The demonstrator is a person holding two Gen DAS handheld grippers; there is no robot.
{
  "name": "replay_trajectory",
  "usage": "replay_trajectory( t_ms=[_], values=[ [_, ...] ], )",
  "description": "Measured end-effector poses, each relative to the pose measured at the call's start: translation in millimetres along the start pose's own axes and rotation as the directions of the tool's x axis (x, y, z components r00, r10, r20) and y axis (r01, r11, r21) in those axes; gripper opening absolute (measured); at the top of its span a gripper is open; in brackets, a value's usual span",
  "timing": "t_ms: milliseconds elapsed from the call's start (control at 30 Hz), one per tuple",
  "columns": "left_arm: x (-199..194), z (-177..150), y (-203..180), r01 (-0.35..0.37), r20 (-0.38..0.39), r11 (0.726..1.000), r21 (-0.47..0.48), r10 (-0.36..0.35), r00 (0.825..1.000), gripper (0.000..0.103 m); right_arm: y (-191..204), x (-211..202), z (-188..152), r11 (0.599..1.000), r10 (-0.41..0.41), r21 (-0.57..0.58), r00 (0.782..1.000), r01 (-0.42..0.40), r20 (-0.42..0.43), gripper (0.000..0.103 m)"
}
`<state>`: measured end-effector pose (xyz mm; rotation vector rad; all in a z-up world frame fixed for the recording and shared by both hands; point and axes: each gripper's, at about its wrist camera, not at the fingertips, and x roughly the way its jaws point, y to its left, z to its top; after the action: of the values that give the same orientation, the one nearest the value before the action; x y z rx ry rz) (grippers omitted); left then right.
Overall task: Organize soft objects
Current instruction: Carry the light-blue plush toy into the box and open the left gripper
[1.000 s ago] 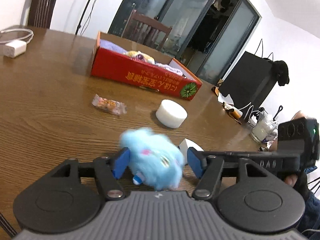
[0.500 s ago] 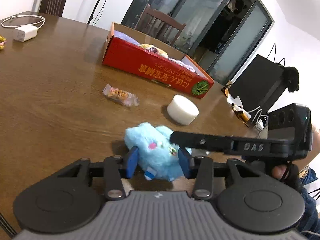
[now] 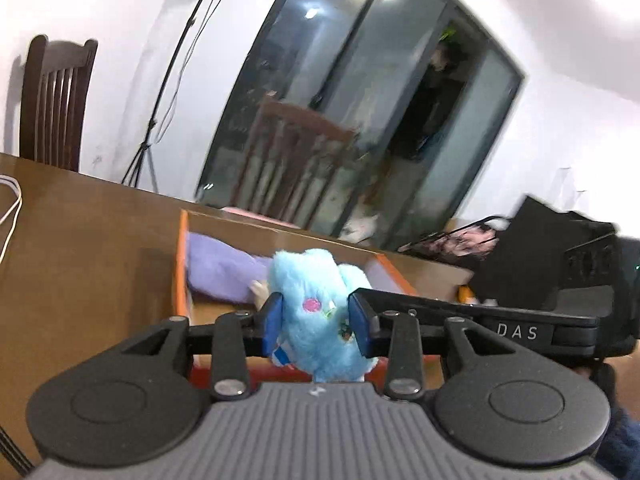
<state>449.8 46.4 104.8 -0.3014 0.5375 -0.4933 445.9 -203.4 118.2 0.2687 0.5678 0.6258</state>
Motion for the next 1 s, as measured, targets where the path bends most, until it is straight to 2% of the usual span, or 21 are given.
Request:
replay_trajectory(
  t_ms=[67, 133, 167, 200, 233, 267, 333, 400, 467, 600, 733, 833, 933, 967, 1000],
  values=[
    [32.5, 12.9, 12.6, -0.057, -0.055, 0.998, -0.024, 0.056, 0.997, 0.036, -17.9, 35.6, 19.2, 0.999, -0.041, 0.033, 0.998, 0.042, -0.041, 0.034],
    [61.6, 15.2, 19.7, -0.143, -0.102, 0.99, -0.022, 0.14, 0.985, 0.036, -35.0, 70.7, 27.4, 0.995, -0.072, 0.06, 0.993, 0.078, -0.098, 0.033],
    [74.0, 13.8, 20.6, -0.179, -0.136, 0.984, -0.005, 0.177, 0.975, 0.036, -40.2, 85.9, 27.9, 0.994, -0.083, 0.056, 0.988, 0.091, -0.128, 0.024],
    [85.3, 9.9, 18.3, -0.203, -0.166, 0.978, 0.051, 0.209, 0.964, 0.033, -47.4, 100.3, 25.8, 0.992, -0.094, 0.066, 0.98, 0.107, -0.173, 0.016],
    [91.4, 5.8, 14.9, -0.227, -0.171, 0.969, 0.093, 0.24, 0.956, 0.033, -52.8, 117.8, 22.0, 0.986, -0.137, 0.062, 0.964, 0.155, -0.229, 0.015],
    [96.0, 1.9, 11.2, -0.251, -0.168, 0.959, 0.134, 0.271, 0.948, 0.033, -52.2, 128.2, 18.5, 0.977, -0.199, 0.023, 0.947, 0.211, -0.251, 0.015],
    [96.6, -5.5, 12.3, -0.257, -0.167, 0.952, 0.166, 0.284, 0.944, 0.033, -51.1, 138.4, 12.8, 0.968, -0.249, -0.025, 0.934, 0.251, -0.257, 0.013],
    [95.0, -8.9, 16.4, -0.225, -0.166, 0.96, 0.164, 0.252, 0.953, 0.033, -53.5, 140.4, 7.3, 0.971, -0.231, -0.003, 0.936, 0.239, -0.265, 0.013],
    [93.0, -12.5, 14.8, -0.227, -0.162, 0.956, 0.185, 0.258, 0.953, 0.033, -52.1, 140.3, 4.5, 0.97, -0.237, -0.01, 0.937, 0.243, -0.258, 0.014],
    [81.8, -4.5, 6.9, -0.222, -0.135, 0.956, 0.19, 0.249, 0.959, 0.034, -43.6, 132.4, 8.9, 0.97, -0.237, -0.011, 0.942, 0.241, -0.238, 0.017],
    [58.1, 10.1, -6.1, -0.225, -0.074, 0.953, 0.202, 0.244, 0.967, 0.035, -32.5, 98.9, 24.5, 0.976, -0.22, -0.045, 0.962, 0.215, -0.165, 0.023],
    [32.7, 13.9, -16.7, -0.242, -0.031, 0.946, 0.216, 0.254, 0.967, 0.042, -18.3, 63.3, 35.2, 0.968, -0.238, -0.107, 0.965, 0.227, -0.105, 0.028],
    [0.4, 7.5, -29.6, -0.281, 0.021, 0.931, 0.235, 0.284, 0.959, 0.059, -6.1, 21.5, 37.4, 0.957, -0.257, -0.154, 0.965, 0.245, -0.057, 0.034],
    [-10.8, 3.7, -34.1, -0.289, 0.045, 0.928, 0.235, 0.286, 0.957, 0.072, -1.3, 6.4, 35.5, 0.951, -0.266, -0.172, 0.963, 0.256, -0.04, 0.039],
    [-21.8, -1.1, -37.4, -0.294, 0.065, 0.928, 0.229, 0.287, 0.956, 0.076, 2.6, -6.9, 33.1, 0.945, -0.275, -0.189, 0.961, 0.266, -0.023, 0.043]
  ],
)
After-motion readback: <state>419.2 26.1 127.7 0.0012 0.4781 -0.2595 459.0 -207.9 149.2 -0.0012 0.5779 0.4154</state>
